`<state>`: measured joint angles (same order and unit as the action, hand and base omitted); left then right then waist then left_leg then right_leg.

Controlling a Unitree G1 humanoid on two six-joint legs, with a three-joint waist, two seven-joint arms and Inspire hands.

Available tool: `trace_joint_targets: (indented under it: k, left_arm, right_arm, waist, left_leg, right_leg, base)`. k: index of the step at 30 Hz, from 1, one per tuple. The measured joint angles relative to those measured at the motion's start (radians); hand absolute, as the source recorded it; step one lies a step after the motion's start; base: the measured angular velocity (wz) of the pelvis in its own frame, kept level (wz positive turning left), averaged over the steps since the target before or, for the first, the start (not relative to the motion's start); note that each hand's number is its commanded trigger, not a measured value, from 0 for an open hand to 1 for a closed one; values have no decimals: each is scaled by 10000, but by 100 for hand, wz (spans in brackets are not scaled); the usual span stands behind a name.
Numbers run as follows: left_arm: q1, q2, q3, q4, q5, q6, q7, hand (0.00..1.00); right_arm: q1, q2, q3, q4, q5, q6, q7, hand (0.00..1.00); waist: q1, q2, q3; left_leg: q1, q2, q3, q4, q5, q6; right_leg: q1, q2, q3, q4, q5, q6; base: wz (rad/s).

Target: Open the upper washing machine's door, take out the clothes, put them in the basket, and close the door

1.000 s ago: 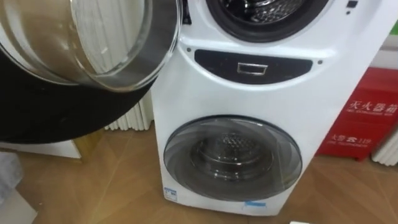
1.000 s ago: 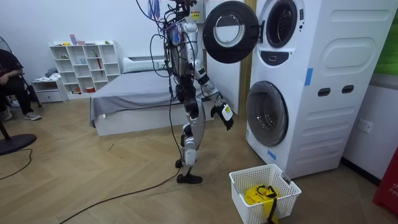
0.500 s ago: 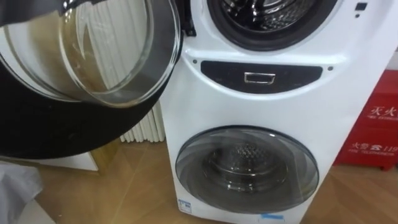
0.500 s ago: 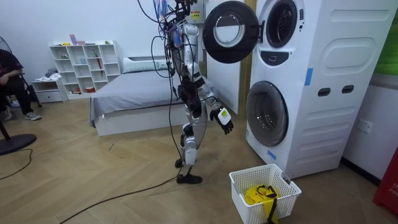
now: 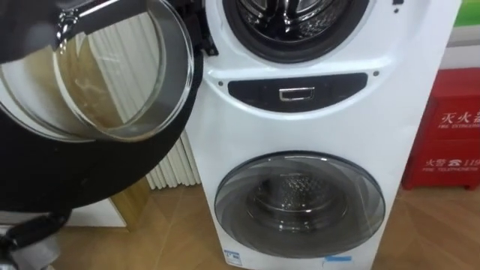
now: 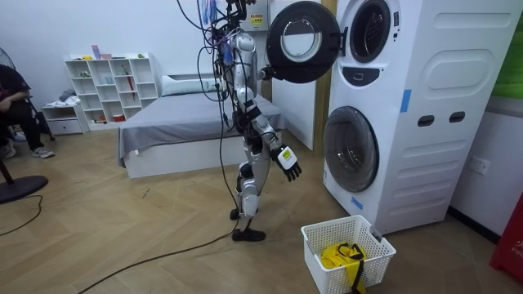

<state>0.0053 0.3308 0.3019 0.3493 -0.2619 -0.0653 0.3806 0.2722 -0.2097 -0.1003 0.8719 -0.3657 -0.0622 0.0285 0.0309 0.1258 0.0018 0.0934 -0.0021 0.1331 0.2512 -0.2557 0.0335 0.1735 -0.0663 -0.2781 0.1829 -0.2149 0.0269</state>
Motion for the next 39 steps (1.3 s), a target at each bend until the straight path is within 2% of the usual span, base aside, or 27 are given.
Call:
trace_joint_targets:
  k: [2,4,6,11,13,14,15,16,17,18,19,27,30,33,36,38,39]
  left_arm:
    - [-3,109,4,-355,311,151,20,0]
    - [-10,277,-57,-561,422,337,17,0]
    - [-35,478,-89,-570,718,388,42,0]
    - [-219,941,-322,-727,2157,833,-42,0]
    - [-227,943,-392,-990,2372,1164,-66,0]
    - [-238,946,-447,-1283,2439,1475,-152,0]
    - [-241,953,-470,-1461,2646,1640,-227,0]
    - [-242,965,-583,-1804,3267,1961,-380,0]
    - [-247,994,-703,-2005,3636,2113,-492,0]
    - [-268,993,-811,-2134,3844,2130,-608,0]
    - [-284,993,-891,-2176,3928,2143,-658,0]
    - [-283,999,-1552,-3348,4669,2804,-1249,0]
    - [-259,1004,-2184,-4048,4737,3150,-1674,0]
    - [-3,1108,-2757,-4743,4726,3262,-2131,0]
    - [151,1119,-3820,-5583,4773,3265,-2826,0]
    - [150,1077,-4949,-6437,4923,3263,-3496,0]
    - [149,1072,-5161,-6683,4918,3260,-3688,0]
  right_arm:
    - [-5,3,-2,45,-99,6,67,0]
    - [23,-5,0,45,-113,38,76,0]
    - [23,3,4,45,-151,87,72,0]
    - [-106,-15,-7,400,-389,86,69,0]
    - [-152,-15,-6,399,-585,115,86,0]
    - [-189,-12,-8,395,-668,145,128,0]
    - [-203,-10,-8,395,-687,185,181,0]
    - [-269,-12,1,430,-717,249,256,0]
    - [-446,-13,2,603,-738,315,378,0]
    - [-591,-11,6,907,-771,319,469,0]
    - [-698,-20,4,1051,-830,319,516,0]
    - [-1297,-282,462,1734,-662,388,618,0]
    - [-1394,-395,813,1729,-642,425,622,0]
    - [-1452,-432,1113,1737,-652,430,570,0]
    - [-1618,-557,1478,1847,-618,424,459,0]
    - [-1823,-581,1709,2037,-621,428,315,0]
    - [-1854,-581,1783,2036,-619,421,286,0]
  waist:
    - [-46,-67,-3]
    - [-46,-105,41]
    - [-47,-120,51]
    - [-161,-122,94]
    - [-284,-148,104]
    - [-287,-162,114]
    - [-286,-104,152]
    - [-267,-156,160]
    - [-262,-202,195]
    - [-267,-239,239]
    - [-267,-251,248]
    - [-256,-255,276]
    - [-199,-259,273]
    - [-203,-275,264]
    - [-204,-338,224]
    - [-230,-353,214]
    - [-248,-362,208]
  left_leg:
    - [-126,-28,-64,115,1,1]
    - [-126,-47,-117,168,9,13]
    - [-116,-72,-220,166,11,15]
    - [-159,-102,-365,166,14,21]
    - [-220,-119,-439,166,47,78]
    - [-268,-133,-473,176,66,110]
    - [-291,-136,-499,192,72,120]
    - [-316,-138,-515,214,89,144]
    - [-334,-143,-515,214,112,167]
    - [-345,-138,-492,218,131,181]
    - [-346,-134,-500,218,144,187]
    - [-1037,-125,-590,540,262,314]
    - [-1201,-129,-658,602,348,412]
    - [-1263,-143,-639,597,433,470]
    - [-1411,-228,-543,568,615,570]
    - [-1455,-304,-482,560,691,604]
    - [-1474,-308,-442,560,700,616]
  right_leg:
    - [-10,19,11,-128,-2,6]
    - [-1,3,50,-112,6,8]
    - [4,1,285,-109,6,8]
    - [42,-25,592,-144,10,14]
    - [35,-40,693,-140,24,38]
    - [19,-42,839,-142,32,51]
    - [18,-39,884,-144,41,66]
    - [21,-37,1008,-139,64,81]
    - [22,-38,1156,-139,80,89]
    - [10,-41,1230,-169,95,100]
    - [5,-38,1255,-166,109,111]
    - [-434,-29,1270,-145,389,162]
    - [-541,-41,1221,-155,584,211]
    - [-587,-76,1224,-152,694,231]
    - [-731,-208,1176,-118,776,304]
    - [-770,-314,1100,-118,819,377]
    - [-805,-329,1101,-118,827,390]
  base:
    - [17]
    - [13]
    - [9]
    - [12]
    - [22]
    - [22]
    - [18]
    - [17]
    - [18]
    - [13]
    - [8]
    - [6]
    - [9]
    - [5]
    - [6]
    - [-3]
    - [-23]
